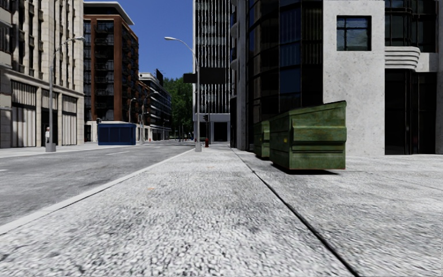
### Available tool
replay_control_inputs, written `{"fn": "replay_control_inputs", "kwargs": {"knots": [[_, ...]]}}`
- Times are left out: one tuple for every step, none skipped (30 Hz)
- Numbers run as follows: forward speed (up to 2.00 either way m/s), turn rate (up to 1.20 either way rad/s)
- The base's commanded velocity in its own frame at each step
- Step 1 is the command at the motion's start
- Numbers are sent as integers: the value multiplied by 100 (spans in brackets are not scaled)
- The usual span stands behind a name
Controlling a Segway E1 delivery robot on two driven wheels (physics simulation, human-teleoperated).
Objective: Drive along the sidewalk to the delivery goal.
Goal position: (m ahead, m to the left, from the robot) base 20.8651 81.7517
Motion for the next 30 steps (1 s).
{"fn": "replay_control_inputs", "kwargs": {"knots": [[200, 0], [200, 0], [200, 0], [200, 0], [200, 0], [200, 0], [200, 0], [200, 0], [200, 0], [200, 0], [200, 0], [200, 0], [200, 0], [200, 0], [200, 0], [200, 0], [200, 0], [200, 0], [200, 0], [200, 0], [200, 0], [200, 0], [200, 0], [200, 0], [200, 0], [200, 0], [200, 0], [200, 0], [200, 0], [200, 0]]}}
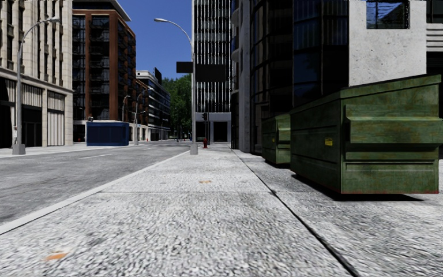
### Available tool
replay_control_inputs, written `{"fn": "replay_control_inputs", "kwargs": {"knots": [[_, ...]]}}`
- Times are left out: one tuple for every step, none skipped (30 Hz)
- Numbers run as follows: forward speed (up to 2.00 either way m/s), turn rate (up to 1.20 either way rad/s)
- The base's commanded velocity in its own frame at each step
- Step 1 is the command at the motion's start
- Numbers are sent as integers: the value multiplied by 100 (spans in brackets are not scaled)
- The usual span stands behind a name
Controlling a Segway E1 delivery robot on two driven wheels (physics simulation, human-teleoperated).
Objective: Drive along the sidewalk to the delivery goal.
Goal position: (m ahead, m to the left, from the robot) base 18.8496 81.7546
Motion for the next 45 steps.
{"fn": "replay_control_inputs", "kwargs": {"knots": [[200, 0], [200, 0], [200, 0], [200, 0], [200, 0], [200, 0], [200, 0], [200, 0], [200, 0], [200, 0], [200, 0], [200, 0], [200, 0], [200, 0], [200, 0], [200, 0], [200, 0], [200, 0], [200, 0], [200, 0], [200, 0], [200, 0], [200, 0], [200, 0], [200, 0], [200, 0], [200, 0], [200, 0], [200, 0], [200, 0], [200, 0], [200, 0], [200, 0], [200, 0], [200, 0], [200, 0], [200, 0], [200, 0], [200, 0], [200, 0], [200, 0], [200, 0], [200, 0], [200, 0], [200, 0]]}}
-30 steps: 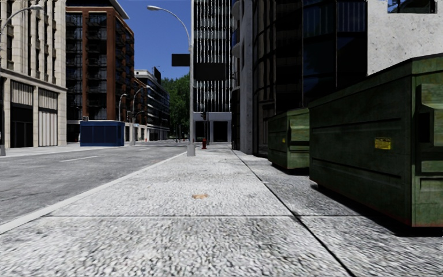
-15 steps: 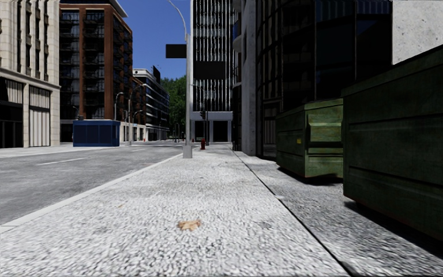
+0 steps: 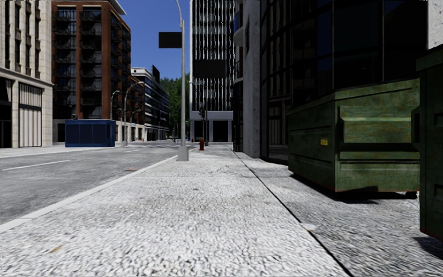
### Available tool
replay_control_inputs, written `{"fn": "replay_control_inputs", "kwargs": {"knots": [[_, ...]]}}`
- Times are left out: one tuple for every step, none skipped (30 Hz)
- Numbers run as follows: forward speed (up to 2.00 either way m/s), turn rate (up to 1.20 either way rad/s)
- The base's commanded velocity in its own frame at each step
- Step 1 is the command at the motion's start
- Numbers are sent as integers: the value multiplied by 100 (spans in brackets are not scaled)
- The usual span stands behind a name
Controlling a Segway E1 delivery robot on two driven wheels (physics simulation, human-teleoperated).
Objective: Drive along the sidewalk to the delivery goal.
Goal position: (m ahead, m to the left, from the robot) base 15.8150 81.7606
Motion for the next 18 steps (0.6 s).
{"fn": "replay_control_inputs", "kwargs": {"knots": [[200, 0], [200, 0], [200, 0], [200, 0], [200, 0], [200, 0], [200, 0], [200, 0], [200, 0], [200, 0], [200, 0], [200, 0], [200, 0], [200, 0], [200, 0], [200, 0], [200, 0], [200, 0]]}}
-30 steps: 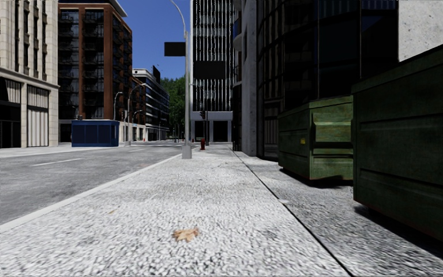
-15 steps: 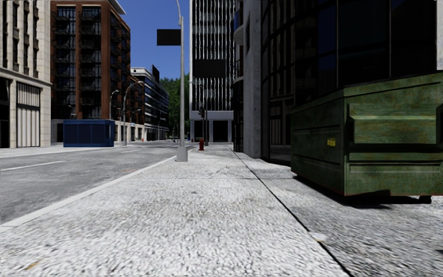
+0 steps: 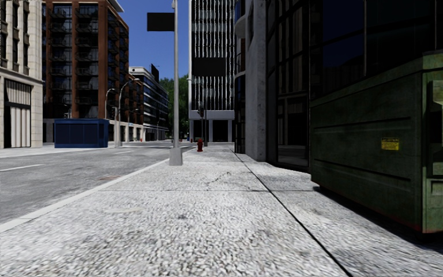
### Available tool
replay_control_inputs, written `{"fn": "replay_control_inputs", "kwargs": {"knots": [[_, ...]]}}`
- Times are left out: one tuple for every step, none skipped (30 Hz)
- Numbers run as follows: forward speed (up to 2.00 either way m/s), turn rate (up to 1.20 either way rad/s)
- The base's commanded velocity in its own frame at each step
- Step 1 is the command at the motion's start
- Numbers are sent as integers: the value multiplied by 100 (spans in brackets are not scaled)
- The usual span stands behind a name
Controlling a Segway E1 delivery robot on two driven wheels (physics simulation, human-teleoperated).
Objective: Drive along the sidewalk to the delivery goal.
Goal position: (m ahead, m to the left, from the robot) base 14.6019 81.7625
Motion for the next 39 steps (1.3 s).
{"fn": "replay_control_inputs", "kwargs": {"knots": [[200, 0], [200, 0], [200, 0], [200, 0], [200, 0], [200, 0], [200, 0], [200, 0], [200, 0], [200, 0], [200, 0], [200, 0], [200, 0], [200, 0], [199, 0], [194, 0], [194, 0], [194, 0], [194, 0], [194, 0], [194, 0], [194, 0], [195, 0], [195, 0], [195, 0], [195, 0], [195, 0], [195, 0], [195, 0], [195, 0], [195, 0], [195, 0], [195, 0], [195, 0], [195, 0], [195, 0], [195, 0], [195, 0], [195, 0]]}}
